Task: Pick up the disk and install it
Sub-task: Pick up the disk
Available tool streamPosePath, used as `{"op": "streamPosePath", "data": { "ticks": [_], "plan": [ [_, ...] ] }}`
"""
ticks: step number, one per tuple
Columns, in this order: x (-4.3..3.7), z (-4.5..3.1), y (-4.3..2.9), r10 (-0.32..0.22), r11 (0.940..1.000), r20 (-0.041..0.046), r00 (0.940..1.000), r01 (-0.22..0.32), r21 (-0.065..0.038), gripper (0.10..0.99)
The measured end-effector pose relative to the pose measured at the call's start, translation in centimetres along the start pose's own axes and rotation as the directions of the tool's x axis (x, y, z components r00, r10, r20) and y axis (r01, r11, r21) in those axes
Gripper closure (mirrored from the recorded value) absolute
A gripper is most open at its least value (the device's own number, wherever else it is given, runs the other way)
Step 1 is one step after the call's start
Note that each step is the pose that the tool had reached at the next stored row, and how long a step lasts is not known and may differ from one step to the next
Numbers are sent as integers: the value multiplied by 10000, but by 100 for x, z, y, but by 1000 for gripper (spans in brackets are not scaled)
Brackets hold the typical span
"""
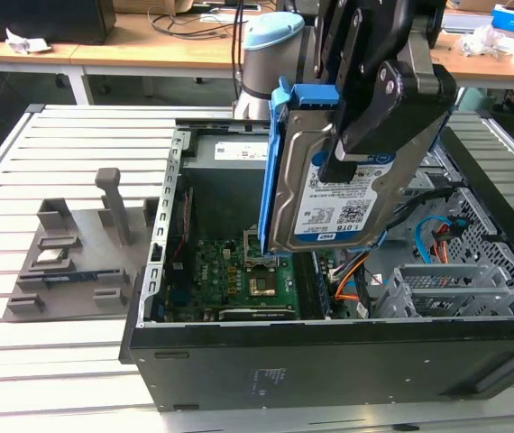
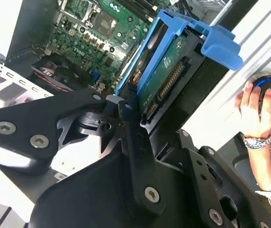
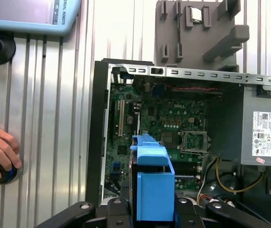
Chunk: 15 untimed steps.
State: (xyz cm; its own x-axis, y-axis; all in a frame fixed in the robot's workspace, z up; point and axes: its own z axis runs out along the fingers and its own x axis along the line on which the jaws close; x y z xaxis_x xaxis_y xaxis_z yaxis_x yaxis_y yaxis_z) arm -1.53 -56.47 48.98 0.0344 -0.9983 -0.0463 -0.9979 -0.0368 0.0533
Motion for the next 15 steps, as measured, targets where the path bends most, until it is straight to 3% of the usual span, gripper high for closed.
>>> {"op": "streamPosePath", "data": {
  "ticks": [5,9,15],
  "plan": [
    [121,-5,5,1,10000,-15,10000,-1,-1,725],
    [143,-6,-6,0,10000,-34,10000,0,-1,725],
    [149,-16,-203,3,10000,-49,10000,-3,-5,725]
  ]
}}
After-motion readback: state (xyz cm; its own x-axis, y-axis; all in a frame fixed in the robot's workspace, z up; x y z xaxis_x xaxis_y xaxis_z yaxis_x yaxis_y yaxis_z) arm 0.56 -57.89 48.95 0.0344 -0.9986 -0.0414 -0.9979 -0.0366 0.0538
